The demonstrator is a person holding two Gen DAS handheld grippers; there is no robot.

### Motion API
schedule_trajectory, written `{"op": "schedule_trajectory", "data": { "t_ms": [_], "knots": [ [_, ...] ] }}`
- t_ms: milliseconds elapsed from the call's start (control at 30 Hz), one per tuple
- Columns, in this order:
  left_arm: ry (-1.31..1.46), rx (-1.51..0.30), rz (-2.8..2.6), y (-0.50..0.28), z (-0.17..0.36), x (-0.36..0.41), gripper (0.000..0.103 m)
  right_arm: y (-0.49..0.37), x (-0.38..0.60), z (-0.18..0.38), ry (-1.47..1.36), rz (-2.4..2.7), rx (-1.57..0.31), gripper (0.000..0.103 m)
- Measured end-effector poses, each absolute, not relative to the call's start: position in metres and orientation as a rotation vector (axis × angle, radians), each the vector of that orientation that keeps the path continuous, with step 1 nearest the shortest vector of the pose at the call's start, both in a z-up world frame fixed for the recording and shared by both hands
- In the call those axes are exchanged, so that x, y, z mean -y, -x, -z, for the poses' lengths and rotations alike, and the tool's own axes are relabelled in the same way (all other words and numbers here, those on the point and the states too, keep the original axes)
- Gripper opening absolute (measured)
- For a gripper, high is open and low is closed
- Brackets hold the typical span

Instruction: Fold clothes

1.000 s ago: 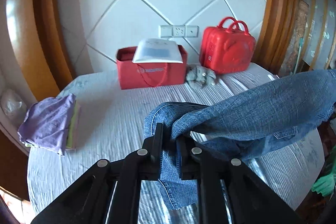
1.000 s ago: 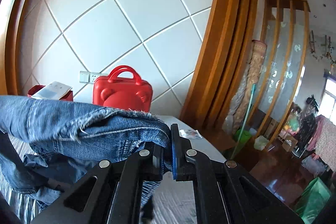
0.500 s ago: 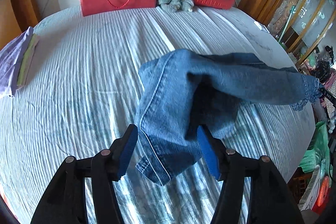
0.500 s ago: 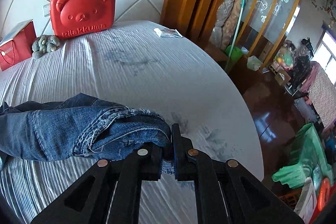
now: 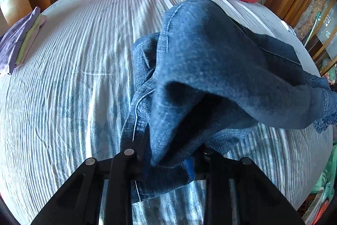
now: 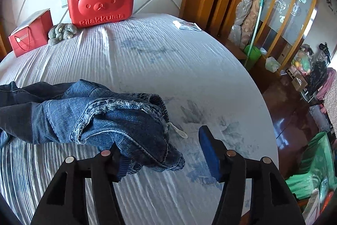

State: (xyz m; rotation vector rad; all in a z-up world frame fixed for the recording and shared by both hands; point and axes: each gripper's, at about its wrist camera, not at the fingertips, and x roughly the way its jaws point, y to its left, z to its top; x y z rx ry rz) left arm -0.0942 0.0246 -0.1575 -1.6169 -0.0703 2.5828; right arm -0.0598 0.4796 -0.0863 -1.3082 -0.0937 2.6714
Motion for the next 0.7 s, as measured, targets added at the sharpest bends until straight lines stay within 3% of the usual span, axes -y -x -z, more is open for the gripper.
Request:
{"op": "schedule_trajectory", "data": {
  "t_ms": [33, 100, 133, 267, 400, 533, 700],
  "knots": [
    [1.607, 0.061, -2.603, 0.094, 0.152, -0.023, 0.017, 0.064, -0.482, 0.090, 1.322, -2.681, 0.069, 0.059],
    [1.569, 0.042, -2.665, 0.094, 0.134, -0.016, 0.014, 0.076, -0.485, 0.095, 1.381, -2.680, 0.017, 0.029],
    [1.540, 0.033, -2.705, 0.095, 0.123, -0.012, 0.012, 0.082, -0.485, 0.097, 1.416, -2.675, -0.009, 0.009],
    [1.440, 0.026, -2.831, 0.105, 0.076, 0.018, 0.010, 0.104, -0.473, 0.059, 1.261, -2.753, 0.087, 0.008],
    [1.363, -0.031, -2.922, 0.133, 0.043, 0.044, 0.009, 0.145, -0.447, -0.013, 0.986, -2.879, 0.227, 0.008],
    [1.215, 0.024, -3.077, 0.179, -0.009, 0.096, 0.009, 0.193, -0.409, -0.089, 0.717, -2.963, 0.345, 0.008],
    [0.928, -0.051, -3.243, 0.187, -0.110, 0.139, 0.009, 0.215, -0.368, -0.196, 0.292, -3.056, 0.297, 0.008]
  ]
}}
